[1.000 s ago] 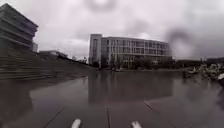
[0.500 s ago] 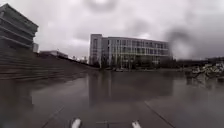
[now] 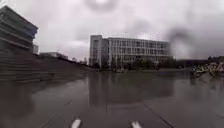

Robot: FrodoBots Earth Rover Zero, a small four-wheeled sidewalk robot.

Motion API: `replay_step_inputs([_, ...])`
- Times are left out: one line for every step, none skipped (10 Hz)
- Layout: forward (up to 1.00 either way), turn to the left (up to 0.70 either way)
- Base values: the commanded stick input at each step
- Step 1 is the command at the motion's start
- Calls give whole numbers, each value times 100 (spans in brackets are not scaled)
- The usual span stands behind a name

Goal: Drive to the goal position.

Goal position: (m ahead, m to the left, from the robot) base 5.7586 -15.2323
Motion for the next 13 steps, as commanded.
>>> replay_step_inputs([70, -2])
replay_step_inputs([70, -1])
replay_step_inputs([70, 0])
replay_step_inputs([70, 0])
replay_step_inputs([70, -1])
replay_step_inputs([70, -2])
replay_step_inputs([70, -2])
replay_step_inputs([70, -2])
replay_step_inputs([70, -22])
replay_step_inputs([70, -27])
replay_step_inputs([70, -11])
replay_step_inputs([70, 0])
replay_step_inputs([70, 0])
